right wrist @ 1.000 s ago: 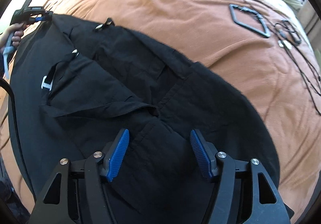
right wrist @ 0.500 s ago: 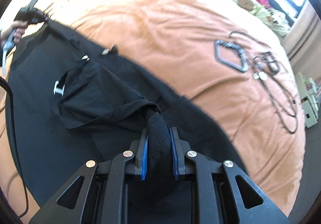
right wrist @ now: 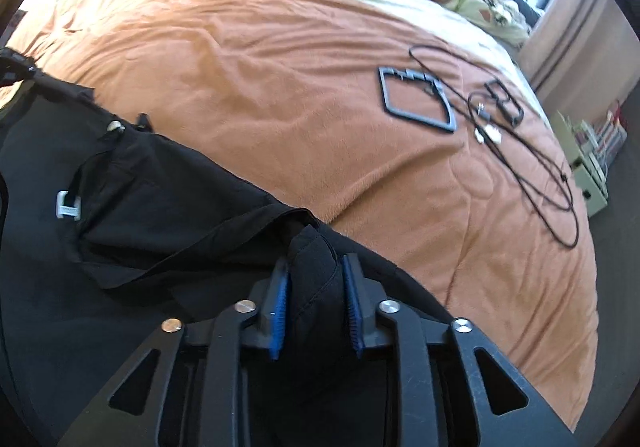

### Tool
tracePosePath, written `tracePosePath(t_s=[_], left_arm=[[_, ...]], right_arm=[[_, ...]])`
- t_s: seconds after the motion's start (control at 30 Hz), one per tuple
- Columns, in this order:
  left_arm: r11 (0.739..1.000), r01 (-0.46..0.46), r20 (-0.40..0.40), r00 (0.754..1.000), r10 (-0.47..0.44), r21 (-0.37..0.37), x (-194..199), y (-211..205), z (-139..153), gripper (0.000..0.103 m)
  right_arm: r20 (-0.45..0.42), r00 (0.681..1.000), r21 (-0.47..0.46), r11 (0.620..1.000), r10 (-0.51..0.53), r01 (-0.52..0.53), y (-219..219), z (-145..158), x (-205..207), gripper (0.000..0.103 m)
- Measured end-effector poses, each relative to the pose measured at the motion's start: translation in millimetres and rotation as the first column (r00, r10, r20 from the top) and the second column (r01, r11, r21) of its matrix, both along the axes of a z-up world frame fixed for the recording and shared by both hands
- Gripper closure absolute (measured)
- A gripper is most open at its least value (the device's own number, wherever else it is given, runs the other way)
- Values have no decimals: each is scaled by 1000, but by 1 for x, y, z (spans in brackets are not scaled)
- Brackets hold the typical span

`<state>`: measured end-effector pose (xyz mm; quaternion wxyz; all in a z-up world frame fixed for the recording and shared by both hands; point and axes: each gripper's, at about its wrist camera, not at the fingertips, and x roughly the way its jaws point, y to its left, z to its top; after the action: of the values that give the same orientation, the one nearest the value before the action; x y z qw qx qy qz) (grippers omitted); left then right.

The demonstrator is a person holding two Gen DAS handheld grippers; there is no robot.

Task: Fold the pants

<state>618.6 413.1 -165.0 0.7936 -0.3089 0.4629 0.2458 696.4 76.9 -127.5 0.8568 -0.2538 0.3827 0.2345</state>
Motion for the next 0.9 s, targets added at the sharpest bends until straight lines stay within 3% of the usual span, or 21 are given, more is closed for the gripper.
tracePosePath(t_s=[0.07, 0.1, 0.13, 0.17, 0.2, 0.43, 0.9], left_arm=[[1000, 5, -4, 1000, -5, -9, -2, 1, 1, 87], [1000, 9, -3, 1000, -9, -11, -4, 2, 3, 69], [1000, 10, -6, 1000, -10, -9, -6, 3, 5, 57], [1000, 8, -1, 1000, -8, -2, -9, 4, 8, 39], [1000, 7, 21, 1000, -7, 16, -15, 5, 14, 34], [998, 25, 50, 998, -27, 50, -41, 12, 42, 33], [985, 113, 105, 986, -127, 134, -132, 1, 88, 33]], right_arm=[[-18, 1000, 59, 998, -26, 27, -5, 1, 4, 63], [-33, 999, 107, 994, -35, 38, -11, 6, 6, 59], [-45, 998, 152, 987, -51, 57, -19, 10, 7, 55], [-50, 996, 186, 980, -68, 76, -27, 13, 5, 42], [-41, 996, 225, 970, -85, 92, -39, 18, 1, 33], [-65, 991, 373, 918, -119, 135, -83, 38, -26, 31], [-110, 961, 479, 834, -254, 275, -198, 64, -138, 31]])
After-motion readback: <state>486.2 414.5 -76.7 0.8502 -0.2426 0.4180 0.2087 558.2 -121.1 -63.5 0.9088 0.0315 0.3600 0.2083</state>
